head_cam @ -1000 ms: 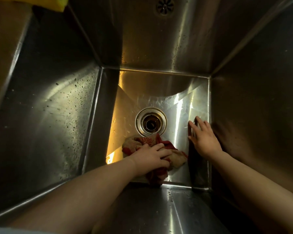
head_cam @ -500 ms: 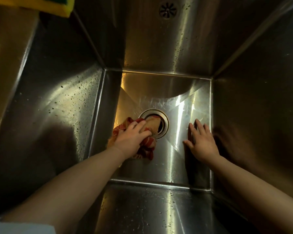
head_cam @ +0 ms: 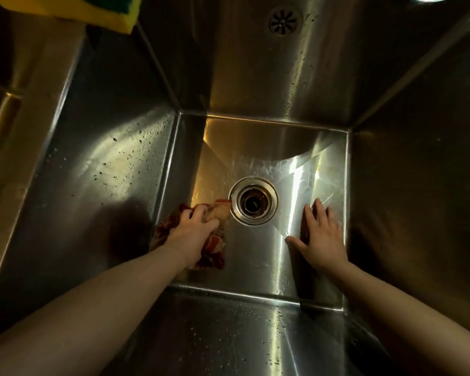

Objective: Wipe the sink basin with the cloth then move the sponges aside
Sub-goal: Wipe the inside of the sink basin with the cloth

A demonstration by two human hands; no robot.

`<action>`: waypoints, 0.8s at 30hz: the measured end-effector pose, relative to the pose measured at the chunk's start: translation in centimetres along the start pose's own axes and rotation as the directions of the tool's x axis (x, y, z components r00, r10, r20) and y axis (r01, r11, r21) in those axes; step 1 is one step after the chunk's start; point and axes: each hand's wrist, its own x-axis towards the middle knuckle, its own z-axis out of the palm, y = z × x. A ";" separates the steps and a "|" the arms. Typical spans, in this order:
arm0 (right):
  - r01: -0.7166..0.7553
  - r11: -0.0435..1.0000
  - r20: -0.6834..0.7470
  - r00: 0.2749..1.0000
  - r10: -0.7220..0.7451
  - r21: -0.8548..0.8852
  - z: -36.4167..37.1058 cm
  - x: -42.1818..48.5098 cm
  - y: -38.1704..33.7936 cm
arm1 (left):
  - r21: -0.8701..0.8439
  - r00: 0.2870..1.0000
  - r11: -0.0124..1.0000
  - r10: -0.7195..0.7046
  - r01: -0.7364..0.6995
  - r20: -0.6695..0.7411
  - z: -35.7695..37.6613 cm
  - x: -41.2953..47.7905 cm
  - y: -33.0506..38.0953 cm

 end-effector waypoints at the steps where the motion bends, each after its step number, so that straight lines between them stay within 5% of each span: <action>1: -0.003 1.000 -0.003 1.000 0.003 0.009 0.0 0.0 -0.1 | -0.004 1.000 1.000 -0.022 0.022 0.001 -0.2 -0.1 -0.2; 10: -0.004 1.000 -0.010 1.000 0.004 0.013 0.1 0.0 0.0 | 0.063 0.996 0.994 0.083 -0.084 0.011 0.2 -0.9 -1.3; 17: -0.002 1.000 -0.009 1.000 0.002 0.010 0.2 0.0 0.0 | 0.198 0.894 0.875 0.411 -0.442 0.181 1.1 -1.5 -1.9; 24: 0.000 1.000 -0.016 1.000 0.000 -0.005 0.4 0.1 0.1 | 0.149 0.863 0.850 0.494 -0.504 0.103 1.5 -1.5 -1.3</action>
